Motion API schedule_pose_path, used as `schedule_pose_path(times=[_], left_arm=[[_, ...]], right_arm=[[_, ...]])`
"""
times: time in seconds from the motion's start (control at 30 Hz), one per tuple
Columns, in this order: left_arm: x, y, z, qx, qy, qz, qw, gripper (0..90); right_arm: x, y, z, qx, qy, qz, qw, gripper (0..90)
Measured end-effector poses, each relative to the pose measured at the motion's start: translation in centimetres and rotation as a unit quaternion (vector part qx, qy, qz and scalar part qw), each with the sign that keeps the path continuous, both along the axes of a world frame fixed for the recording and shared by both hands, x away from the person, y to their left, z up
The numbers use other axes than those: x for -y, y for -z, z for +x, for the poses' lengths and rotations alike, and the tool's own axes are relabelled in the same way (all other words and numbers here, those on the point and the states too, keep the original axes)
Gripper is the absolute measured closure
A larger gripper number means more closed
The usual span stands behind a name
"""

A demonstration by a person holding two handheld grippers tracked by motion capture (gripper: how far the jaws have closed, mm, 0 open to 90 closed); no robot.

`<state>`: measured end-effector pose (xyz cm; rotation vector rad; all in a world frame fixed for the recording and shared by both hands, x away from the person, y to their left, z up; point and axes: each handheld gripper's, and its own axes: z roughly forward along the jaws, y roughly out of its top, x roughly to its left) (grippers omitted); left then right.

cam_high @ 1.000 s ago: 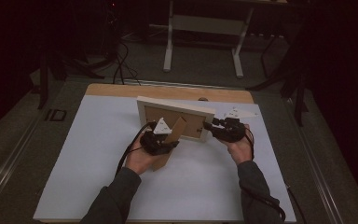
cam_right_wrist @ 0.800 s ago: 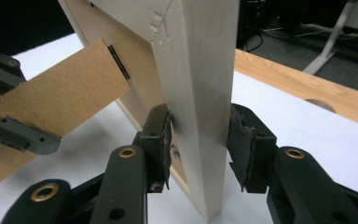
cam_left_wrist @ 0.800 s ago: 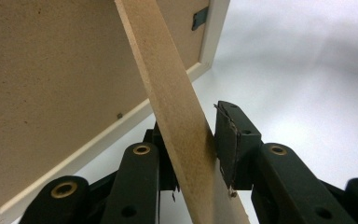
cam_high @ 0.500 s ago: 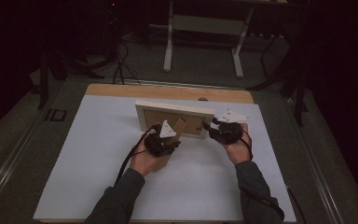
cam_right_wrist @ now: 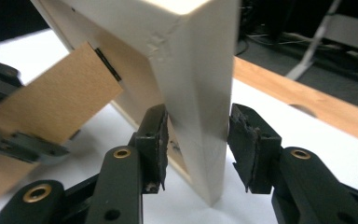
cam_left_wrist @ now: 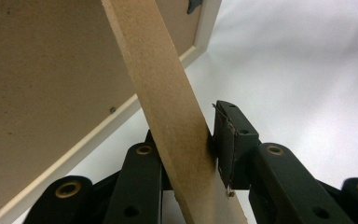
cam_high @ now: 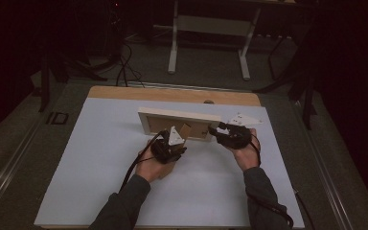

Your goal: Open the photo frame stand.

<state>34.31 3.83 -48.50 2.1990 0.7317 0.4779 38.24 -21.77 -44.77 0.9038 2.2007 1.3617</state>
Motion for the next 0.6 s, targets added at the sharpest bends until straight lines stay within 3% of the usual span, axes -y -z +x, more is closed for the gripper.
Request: schedule_pose_path(times=[0.3, 0.53, 0.6], left_arm=[[-0.7, -0.1, -0.7, 0.003, 0.002, -0.021, 0.9998, 68.8], [-1.7, 0.0, -0.8, -0.02, 0.007, -0.059, 0.998, 66.7], [-1.7, 0.0, -0.8, -0.02, 0.007, -0.059, 0.998, 66.6]], right_arm=[[0.1, 0.2, -0.5, -0.004, -0.005, 0.006, 1.0, 56.6], [0.2, 0.4, -0.7, -0.007, -0.008, 0.008, 0.9999, 55.7], [0.2, 0.4, -0.8, -0.007, -0.009, 0.009, 0.9999, 55.7]])
